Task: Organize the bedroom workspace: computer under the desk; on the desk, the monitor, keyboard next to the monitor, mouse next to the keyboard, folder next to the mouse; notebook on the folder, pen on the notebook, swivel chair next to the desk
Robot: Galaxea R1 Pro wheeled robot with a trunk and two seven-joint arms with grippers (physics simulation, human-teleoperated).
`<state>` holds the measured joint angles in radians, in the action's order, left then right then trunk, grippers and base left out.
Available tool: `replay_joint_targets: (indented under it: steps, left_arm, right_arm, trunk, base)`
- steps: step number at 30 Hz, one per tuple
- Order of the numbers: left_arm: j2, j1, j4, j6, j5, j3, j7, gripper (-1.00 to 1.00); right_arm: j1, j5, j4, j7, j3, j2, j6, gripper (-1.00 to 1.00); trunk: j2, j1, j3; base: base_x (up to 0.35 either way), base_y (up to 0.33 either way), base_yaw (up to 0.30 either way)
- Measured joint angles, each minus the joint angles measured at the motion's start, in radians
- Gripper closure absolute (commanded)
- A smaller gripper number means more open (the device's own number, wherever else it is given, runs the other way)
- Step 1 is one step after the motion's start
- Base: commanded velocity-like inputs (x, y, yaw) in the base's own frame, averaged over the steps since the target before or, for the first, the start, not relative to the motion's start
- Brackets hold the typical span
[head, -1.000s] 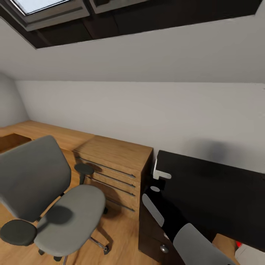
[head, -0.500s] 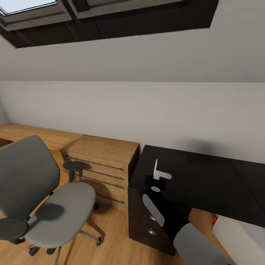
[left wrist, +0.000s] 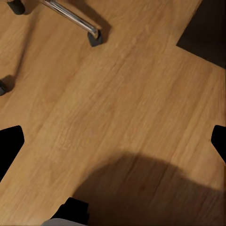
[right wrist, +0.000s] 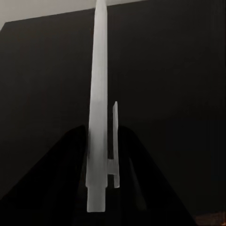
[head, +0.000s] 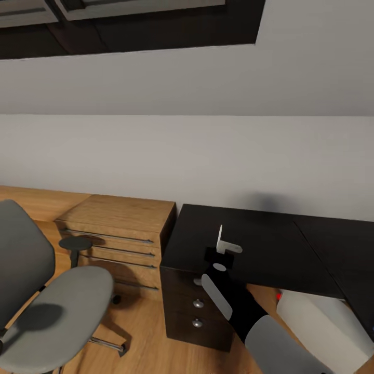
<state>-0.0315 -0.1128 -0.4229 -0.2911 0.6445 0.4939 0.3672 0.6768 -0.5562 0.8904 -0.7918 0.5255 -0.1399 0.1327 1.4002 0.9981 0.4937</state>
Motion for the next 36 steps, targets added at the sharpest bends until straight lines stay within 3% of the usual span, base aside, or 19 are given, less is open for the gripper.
replay_joint_targets:
  steps: [9,12,13,15,25,26,28,31,32,36]
  left_arm:
    - [0.003,0.0,0.001,0.001,0.006,-0.01,0.003,-1.0]
    - [0.013,0.0,0.004,0.001,0.022,-0.057,0.004,-1.0]
    - [0.016,0.0,0.004,0.0,0.03,-0.097,0.002,-1.0]
    - [0.018,0.0,0.005,0.0,0.035,-0.135,0.001,-1.0]
    - [0.041,0.0,0.005,0.002,0.042,-0.166,0.003,-1.0]
    - [0.052,0.0,0.005,0.003,0.054,-0.19,0.003,-1.0]
    - [0.069,0.0,0.003,0.011,0.084,-0.249,-0.021,-1.0]
    - [0.086,0.0,0.002,0.022,0.092,-0.263,-0.066,-1.0]
    - [0.103,0.0,-0.001,0.084,0.113,-0.272,-0.116,-1.0]
    - [0.105,0.0,-0.002,0.103,0.124,-0.274,-0.123,-1.0]
  right_arm:
    - [0.0,0.0,0.0,0.0,-0.001,0.0,0.0,1.0]
    - [0.0,0.0,0.0,0.0,0.0,0.0,0.0,1.0]
    - [0.0,-0.001,0.0,0.0,-0.001,0.0,0.0,1.0]
    - [0.0,-0.001,0.0,0.0,-0.001,0.001,0.0,1.0]
    - [0.0,-0.001,0.001,0.0,-0.001,0.002,0.0,1.0]
    - [0.0,-0.001,0.001,0.0,-0.001,0.003,0.0,1.0]
    - [0.0,-0.001,0.001,-0.003,0.0,0.003,0.0,1.0]
    - [0.0,-0.001,0.001,-0.004,0.0,0.003,0.0,1.0]
    - [0.0,-0.001,0.002,-0.005,-0.001,0.002,0.0,1.0]
    - [0.0,-0.001,0.002,-0.006,-0.001,0.002,0.0,1.0]
  trunk:
    - [0.0,0.0,0.0]
    - [0.0,0.0,0.0]
    - [0.0,0.0,0.0]
    - [0.0,0.0,0.0]
    - [0.0,0.0,0.0]
    - [0.0,0.0,0.0]
    - [0.0,0.0,0.0]
    - [0.0,0.0,0.0]
    - [0.0,0.0,0.0]
    - [0.0,0.0,0.0]
  base:
    - [0.0,0.0,-0.28]
    - [0.0,0.0,-0.28]
    - [0.0,0.0,-0.28]
    - [0.0,0.0,-0.28]
    - [0.0,0.0,-0.279]
    - [0.0,0.0,-0.117]
    - [0.0,0.0,-0.054]
    - [0.0,0.0,-0.017]
    - [0.0,0.0,-0.002]
    - [0.0,0.0,0.0]
